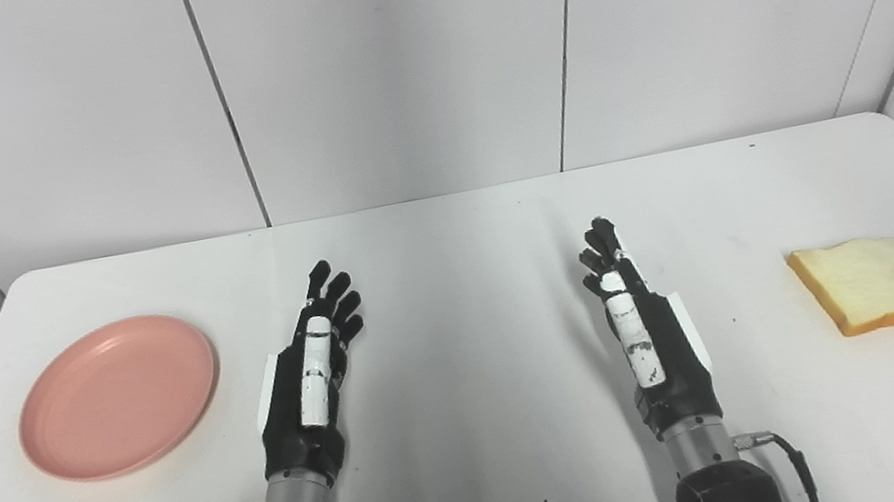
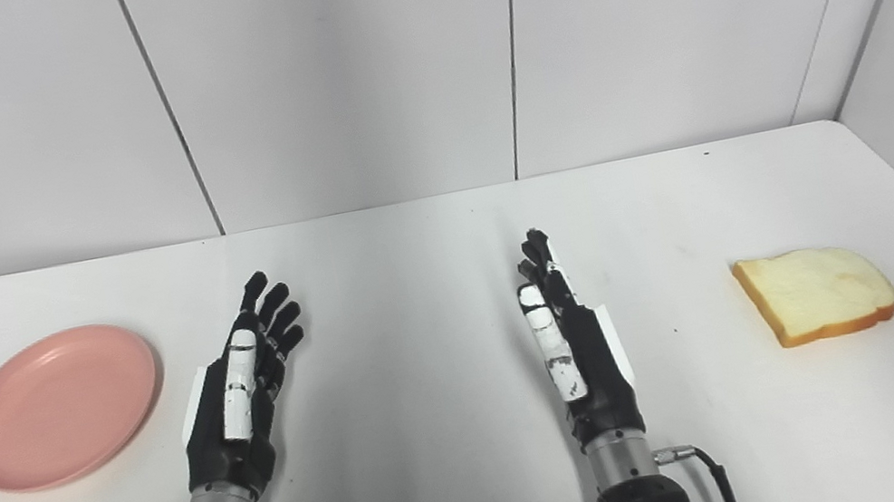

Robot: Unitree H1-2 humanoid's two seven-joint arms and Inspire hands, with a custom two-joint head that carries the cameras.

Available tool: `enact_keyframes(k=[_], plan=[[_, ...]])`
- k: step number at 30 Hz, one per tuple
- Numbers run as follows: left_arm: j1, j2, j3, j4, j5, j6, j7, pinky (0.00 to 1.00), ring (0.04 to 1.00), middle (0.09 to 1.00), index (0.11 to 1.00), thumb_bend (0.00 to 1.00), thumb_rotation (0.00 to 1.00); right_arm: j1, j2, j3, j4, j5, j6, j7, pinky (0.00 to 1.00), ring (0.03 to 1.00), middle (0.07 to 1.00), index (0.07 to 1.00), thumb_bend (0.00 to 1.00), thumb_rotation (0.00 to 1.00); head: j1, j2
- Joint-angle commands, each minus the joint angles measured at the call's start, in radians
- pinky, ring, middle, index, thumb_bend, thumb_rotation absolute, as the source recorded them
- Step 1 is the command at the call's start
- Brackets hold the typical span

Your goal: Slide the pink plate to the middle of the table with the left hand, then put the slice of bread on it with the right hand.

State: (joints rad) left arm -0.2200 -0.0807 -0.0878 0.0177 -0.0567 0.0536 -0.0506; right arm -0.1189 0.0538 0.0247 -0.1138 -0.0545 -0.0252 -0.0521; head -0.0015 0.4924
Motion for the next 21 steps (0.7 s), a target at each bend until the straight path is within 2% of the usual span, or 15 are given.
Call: enact_keyframes(k=[1, 18, 21], plan=[[-0.019, -0.005, -0.004, -0.029, 0.008, -0.028, -0.002, 0.93, 0.934, 0.950, 0.942, 0.41, 1.00, -0.025, 0.005, 0.001, -0.023, 0.001, -0.026, -0.002, 0.96, 0.957, 0.972, 0.978, 0.42, 1.00, 0.001, 0.002], [-0.019, -0.008, -0.004, -0.035, 0.009, -0.017, 0.001, 0.93, 0.936, 0.951, 0.942, 0.41, 1.00, -0.024, 0.002, 0.002, -0.021, -0.004, -0.031, 0.000, 0.96, 0.956, 0.972, 0.978, 0.43, 1.00, 0.002, 0.001], [-0.017, -0.013, -0.004, -0.035, 0.013, -0.015, 0.008, 0.93, 0.934, 0.949, 0.939, 0.40, 1.00, -0.025, 0.000, 0.001, -0.019, -0.003, -0.033, 0.000, 0.96, 0.959, 0.974, 0.979, 0.43, 1.00, 0.034, -0.004]])
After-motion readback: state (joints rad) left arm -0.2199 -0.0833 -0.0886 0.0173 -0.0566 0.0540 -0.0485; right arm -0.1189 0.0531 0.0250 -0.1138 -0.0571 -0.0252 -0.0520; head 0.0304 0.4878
